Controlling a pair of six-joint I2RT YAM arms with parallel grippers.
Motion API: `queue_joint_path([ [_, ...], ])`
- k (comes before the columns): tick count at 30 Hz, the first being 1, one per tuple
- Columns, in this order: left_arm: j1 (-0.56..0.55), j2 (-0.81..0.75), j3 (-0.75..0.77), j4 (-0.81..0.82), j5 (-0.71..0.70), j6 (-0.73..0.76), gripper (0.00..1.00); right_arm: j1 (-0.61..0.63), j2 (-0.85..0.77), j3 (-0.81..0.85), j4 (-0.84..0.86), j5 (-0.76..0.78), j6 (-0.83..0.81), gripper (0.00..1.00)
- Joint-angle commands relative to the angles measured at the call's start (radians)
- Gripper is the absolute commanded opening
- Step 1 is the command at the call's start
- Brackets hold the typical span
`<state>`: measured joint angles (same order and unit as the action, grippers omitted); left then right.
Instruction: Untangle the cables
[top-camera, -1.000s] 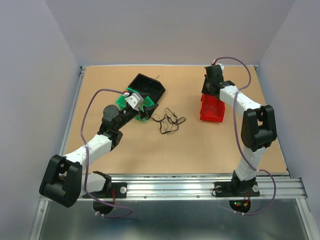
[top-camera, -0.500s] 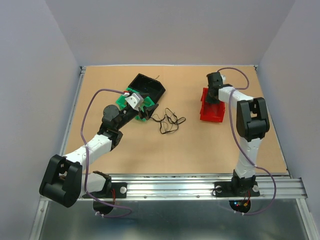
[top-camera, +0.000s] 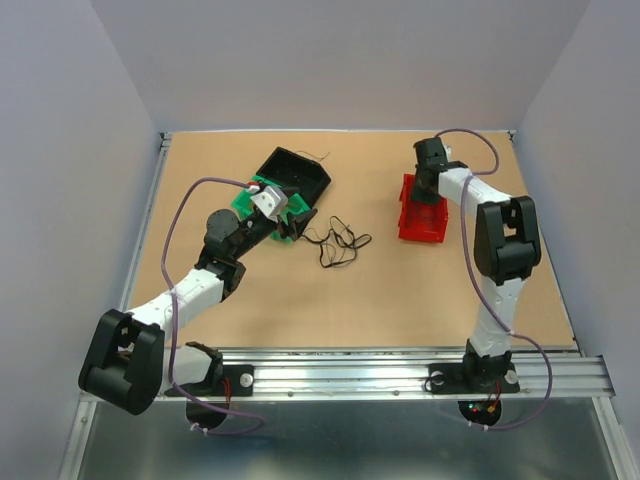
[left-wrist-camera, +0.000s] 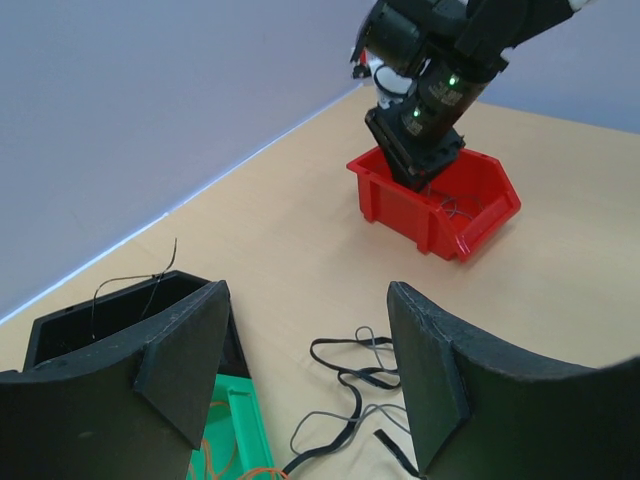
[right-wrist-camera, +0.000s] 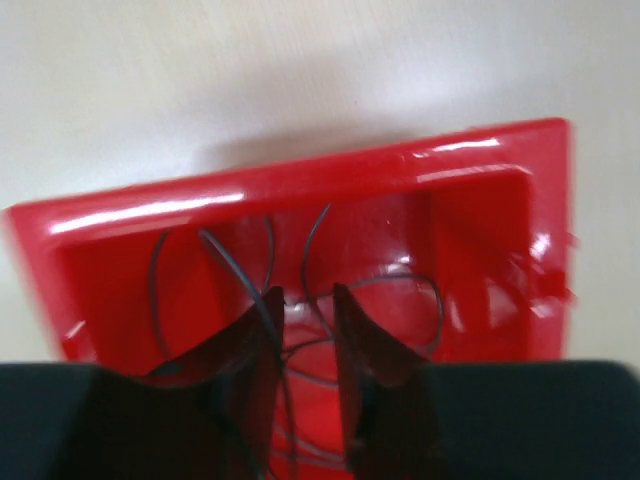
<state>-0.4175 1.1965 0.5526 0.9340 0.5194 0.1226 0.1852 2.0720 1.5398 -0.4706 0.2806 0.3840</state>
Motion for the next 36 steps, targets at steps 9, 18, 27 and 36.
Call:
queue_joint_path([
  [9, -0.012, 0.08, 0.139, -0.096, -0.041, 0.044, 0.77, 0.028, -0.435, -0.17, 0.03, -0.047, 0.064, 0.8],
  [18, -0.112, 0.25, 0.279, -0.317, -0.176, 0.207, 0.78, 0.21, -0.638, -0.432, 0.265, -0.127, 0.13, 0.83],
  [27, -0.211, 0.58, 0.564, -0.655, -0.262, 0.276, 0.64, 0.275, -0.697, -0.457, 0.271, -0.058, 0.128, 0.82],
  [36, -0.224, 0.701, 0.656, -0.733, -0.245, 0.261, 0.46, 0.275, -0.816, -0.497, 0.277, 0.048, 0.13, 0.82],
])
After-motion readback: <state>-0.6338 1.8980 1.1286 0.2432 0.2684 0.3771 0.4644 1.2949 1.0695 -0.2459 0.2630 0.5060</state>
